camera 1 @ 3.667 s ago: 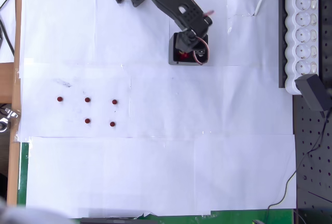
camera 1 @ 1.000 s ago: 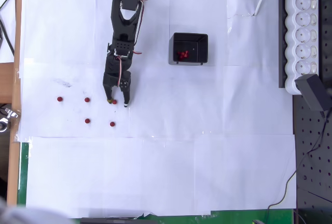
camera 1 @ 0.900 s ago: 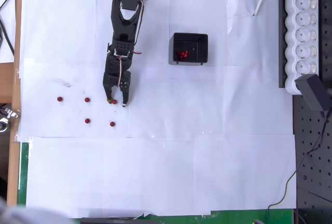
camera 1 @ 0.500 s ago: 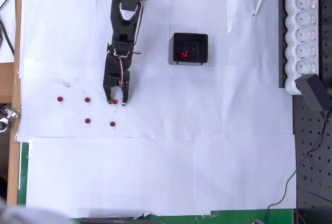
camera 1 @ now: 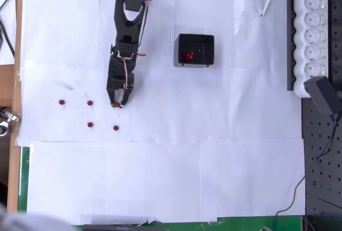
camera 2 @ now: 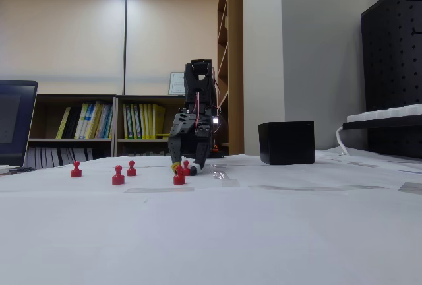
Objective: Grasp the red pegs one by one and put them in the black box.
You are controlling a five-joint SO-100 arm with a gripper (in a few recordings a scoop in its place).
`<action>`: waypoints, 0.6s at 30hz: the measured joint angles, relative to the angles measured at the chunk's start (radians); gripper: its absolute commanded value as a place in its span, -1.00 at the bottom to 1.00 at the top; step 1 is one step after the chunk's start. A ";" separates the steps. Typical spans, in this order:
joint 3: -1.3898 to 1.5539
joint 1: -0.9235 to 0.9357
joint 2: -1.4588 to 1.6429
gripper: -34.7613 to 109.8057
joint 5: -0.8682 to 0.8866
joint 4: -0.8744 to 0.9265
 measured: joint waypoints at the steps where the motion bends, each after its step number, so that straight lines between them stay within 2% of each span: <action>1: -0.002 0.000 -0.011 -0.52 -0.005 0.014; 4: -0.009 0.000 -0.081 -0.52 -0.041 0.137; 7: -0.012 0.000 -0.204 -0.52 -0.098 0.364; 12: 0.141 -0.066 -0.428 -0.52 -0.229 0.956; 18: 0.529 -0.278 -0.549 -0.52 -0.420 1.721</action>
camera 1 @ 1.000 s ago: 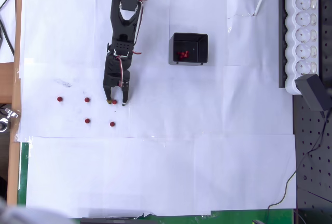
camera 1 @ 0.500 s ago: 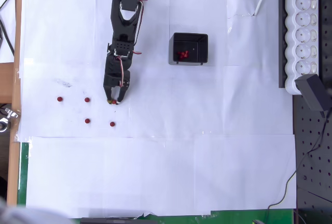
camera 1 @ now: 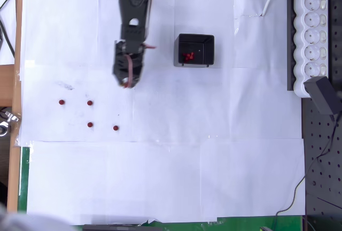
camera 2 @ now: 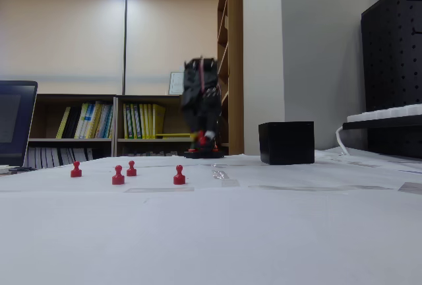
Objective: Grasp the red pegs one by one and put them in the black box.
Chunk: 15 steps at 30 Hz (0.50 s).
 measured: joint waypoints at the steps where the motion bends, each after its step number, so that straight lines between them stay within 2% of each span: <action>1: 0.066 -0.055 0.000 -0.52 -0.038 0.117; 3: 0.166 -0.179 0.000 -0.52 -0.126 0.299; 6: 0.256 -0.382 0.000 -0.52 -0.258 0.393; 11: 0.321 -0.627 0.025 -0.52 -0.417 0.370; 15: 0.327 -0.704 0.115 -0.52 -0.479 0.265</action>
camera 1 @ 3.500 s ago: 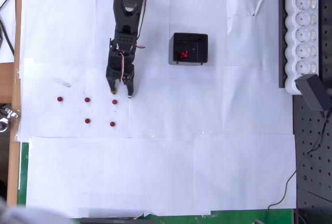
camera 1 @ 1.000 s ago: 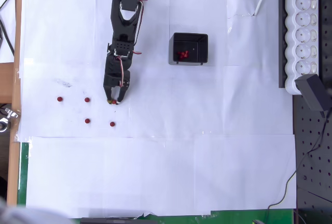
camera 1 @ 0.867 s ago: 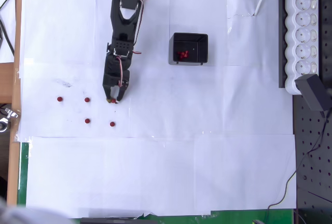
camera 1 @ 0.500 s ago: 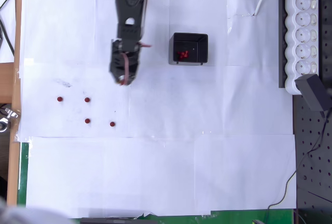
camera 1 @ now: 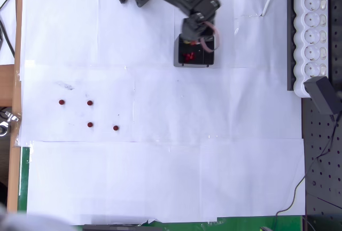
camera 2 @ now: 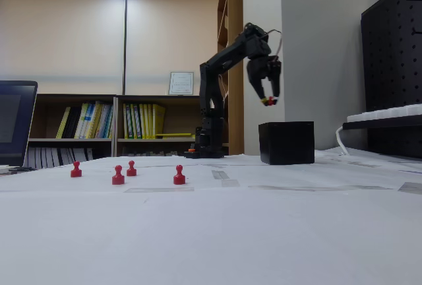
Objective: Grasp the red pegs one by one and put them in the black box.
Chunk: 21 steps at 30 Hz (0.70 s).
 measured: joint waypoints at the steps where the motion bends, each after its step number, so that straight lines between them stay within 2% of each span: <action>1: -0.006 -0.005 0.021 -0.52 -0.005 -0.035; 10: -0.166 0.037 0.150 -0.48 0.000 -0.265; 17: -0.184 0.046 0.164 -0.23 0.043 -0.247; 21: -0.167 0.054 0.164 -0.20 0.051 -0.206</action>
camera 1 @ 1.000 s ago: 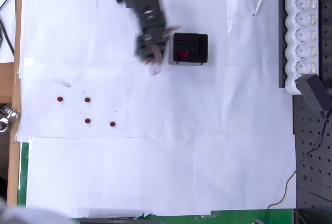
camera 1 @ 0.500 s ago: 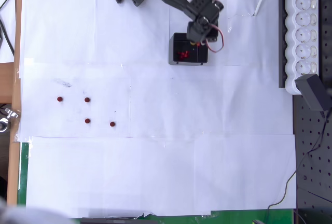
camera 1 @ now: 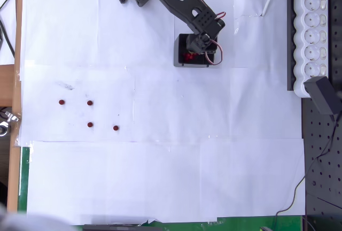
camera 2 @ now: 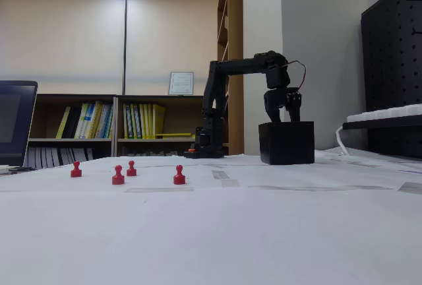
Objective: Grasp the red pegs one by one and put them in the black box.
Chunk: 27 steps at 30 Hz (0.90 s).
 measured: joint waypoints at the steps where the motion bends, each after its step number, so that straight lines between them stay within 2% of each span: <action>1: 0.017 0.005 -0.003 -0.20 0.000 0.015; 9: 0.394 0.149 -0.069 -0.20 0.087 0.318; 13: 0.347 0.310 -0.166 -0.20 0.198 0.308; 17: 0.032 0.531 -0.328 -0.20 0.399 0.120; 22: -0.517 0.821 -0.482 -0.20 0.693 -0.302; 27: -0.882 0.992 -0.523 -0.20 0.890 -0.686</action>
